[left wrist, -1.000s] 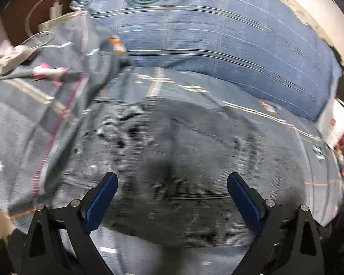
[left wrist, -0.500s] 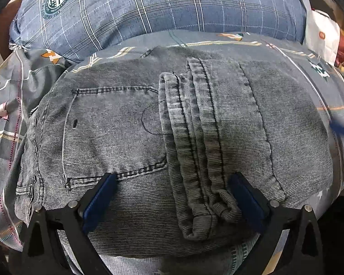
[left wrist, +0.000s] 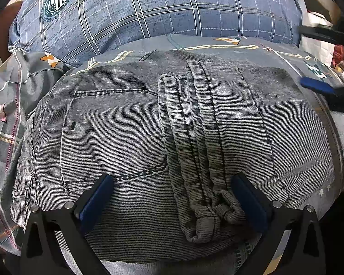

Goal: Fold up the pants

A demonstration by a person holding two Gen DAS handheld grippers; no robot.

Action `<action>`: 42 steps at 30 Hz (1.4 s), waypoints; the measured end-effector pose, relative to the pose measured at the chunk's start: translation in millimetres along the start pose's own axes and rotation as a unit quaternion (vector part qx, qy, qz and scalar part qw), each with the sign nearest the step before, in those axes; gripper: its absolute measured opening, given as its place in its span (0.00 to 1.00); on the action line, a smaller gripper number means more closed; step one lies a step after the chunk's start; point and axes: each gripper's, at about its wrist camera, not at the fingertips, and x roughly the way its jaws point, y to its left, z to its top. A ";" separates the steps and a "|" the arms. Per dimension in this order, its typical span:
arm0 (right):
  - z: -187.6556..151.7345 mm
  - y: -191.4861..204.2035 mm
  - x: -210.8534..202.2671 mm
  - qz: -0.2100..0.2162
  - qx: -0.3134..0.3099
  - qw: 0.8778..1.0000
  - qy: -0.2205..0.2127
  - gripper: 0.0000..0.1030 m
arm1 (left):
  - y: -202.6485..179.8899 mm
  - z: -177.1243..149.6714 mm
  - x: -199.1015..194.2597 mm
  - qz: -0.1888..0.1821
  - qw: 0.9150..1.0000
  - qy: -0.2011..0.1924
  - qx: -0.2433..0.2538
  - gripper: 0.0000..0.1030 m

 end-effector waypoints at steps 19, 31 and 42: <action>-75.7 -35.9 -16.2 -0.005 0.048 0.998 0.046 0.79 | -2.7 -5.5 -7.4 0.017 1.000 -0.001 0.006 1.00; 33.3 2.1 31.5 -0.007 -0.015 1.000 0.006 0.80 | 4.2 -8.0 -5.4 0.002 1.000 -0.013 0.001 1.00; -16.5 8.7 21.2 -0.005 -0.063 0.998 0.011 0.85 | 6.7 -12.0 -7.8 -0.019 0.999 -0.037 0.005 1.00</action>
